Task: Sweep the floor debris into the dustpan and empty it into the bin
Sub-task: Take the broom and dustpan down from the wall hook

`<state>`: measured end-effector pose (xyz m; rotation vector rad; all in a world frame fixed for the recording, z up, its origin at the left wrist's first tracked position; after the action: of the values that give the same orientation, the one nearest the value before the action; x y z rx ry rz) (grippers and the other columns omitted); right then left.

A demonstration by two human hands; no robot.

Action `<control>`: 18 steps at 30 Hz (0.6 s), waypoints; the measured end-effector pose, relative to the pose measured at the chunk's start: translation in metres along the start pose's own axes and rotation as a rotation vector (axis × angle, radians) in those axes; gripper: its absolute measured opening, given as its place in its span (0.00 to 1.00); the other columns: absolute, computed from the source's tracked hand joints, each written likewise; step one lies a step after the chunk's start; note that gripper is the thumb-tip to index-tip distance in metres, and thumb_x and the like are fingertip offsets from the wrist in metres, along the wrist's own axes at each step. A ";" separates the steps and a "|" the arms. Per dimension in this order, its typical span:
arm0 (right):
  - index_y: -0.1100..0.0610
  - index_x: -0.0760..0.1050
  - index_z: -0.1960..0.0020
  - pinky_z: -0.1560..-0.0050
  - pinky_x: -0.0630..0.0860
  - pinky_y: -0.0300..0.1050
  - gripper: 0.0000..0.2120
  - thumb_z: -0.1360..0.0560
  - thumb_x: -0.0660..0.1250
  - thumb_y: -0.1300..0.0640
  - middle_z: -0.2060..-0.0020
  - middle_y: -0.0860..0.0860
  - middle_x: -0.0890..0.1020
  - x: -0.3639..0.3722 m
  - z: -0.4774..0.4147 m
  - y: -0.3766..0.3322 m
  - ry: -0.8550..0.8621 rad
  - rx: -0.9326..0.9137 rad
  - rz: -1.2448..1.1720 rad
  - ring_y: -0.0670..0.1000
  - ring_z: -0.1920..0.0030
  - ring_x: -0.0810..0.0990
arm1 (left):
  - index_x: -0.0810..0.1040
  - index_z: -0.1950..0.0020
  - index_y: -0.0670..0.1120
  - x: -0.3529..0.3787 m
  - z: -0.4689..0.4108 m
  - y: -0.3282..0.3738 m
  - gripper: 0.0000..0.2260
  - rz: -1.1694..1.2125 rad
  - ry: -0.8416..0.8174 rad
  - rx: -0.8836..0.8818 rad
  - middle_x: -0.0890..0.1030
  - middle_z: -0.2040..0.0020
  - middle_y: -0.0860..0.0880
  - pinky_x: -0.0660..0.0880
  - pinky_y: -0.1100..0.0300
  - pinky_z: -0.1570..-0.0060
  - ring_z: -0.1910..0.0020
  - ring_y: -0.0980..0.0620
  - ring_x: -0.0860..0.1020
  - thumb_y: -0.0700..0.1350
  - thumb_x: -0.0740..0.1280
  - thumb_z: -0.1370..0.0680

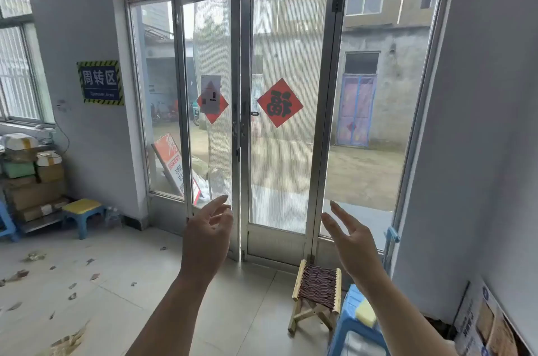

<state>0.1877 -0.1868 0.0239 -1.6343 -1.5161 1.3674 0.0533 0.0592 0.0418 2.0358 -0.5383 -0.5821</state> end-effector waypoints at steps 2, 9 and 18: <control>0.52 0.68 0.28 0.37 0.59 0.38 0.25 0.23 0.64 0.47 0.29 0.50 0.71 -0.009 0.001 0.001 0.017 -0.002 -0.027 0.50 0.28 0.66 | 0.79 0.36 0.49 0.007 0.001 0.002 0.14 0.025 -0.006 -0.007 0.84 0.46 0.51 0.70 0.72 0.56 0.53 0.60 0.79 0.41 0.65 0.21; 0.50 0.70 0.28 0.36 0.64 0.40 0.24 0.23 0.64 0.47 0.32 0.48 0.74 -0.055 0.016 0.038 0.076 0.078 -0.069 0.51 0.30 0.70 | 0.79 0.36 0.46 0.055 0.025 0.008 0.14 0.058 -0.073 -0.011 0.83 0.48 0.50 0.71 0.79 0.62 0.50 0.57 0.81 0.40 0.65 0.21; 0.50 0.68 0.28 0.38 0.65 0.35 0.24 0.23 0.62 0.46 0.31 0.47 0.72 -0.149 0.054 0.103 0.198 0.188 -0.001 0.48 0.32 0.71 | 0.77 0.34 0.47 0.168 0.081 0.011 0.15 0.148 -0.271 -0.046 0.83 0.45 0.49 0.74 0.71 0.54 0.45 0.52 0.81 0.41 0.64 0.21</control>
<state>0.2025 -0.3646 -0.0386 -1.5984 -1.2370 1.2646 0.1364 -0.0967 -0.0178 1.8658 -0.8207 -0.7779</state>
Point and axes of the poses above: each hand's wrist, its own z-axis away from the middle knuckle, its own x-axis out of the palm, y = z × x, the point moved 9 cm from there along -z, towards the middle knuckle
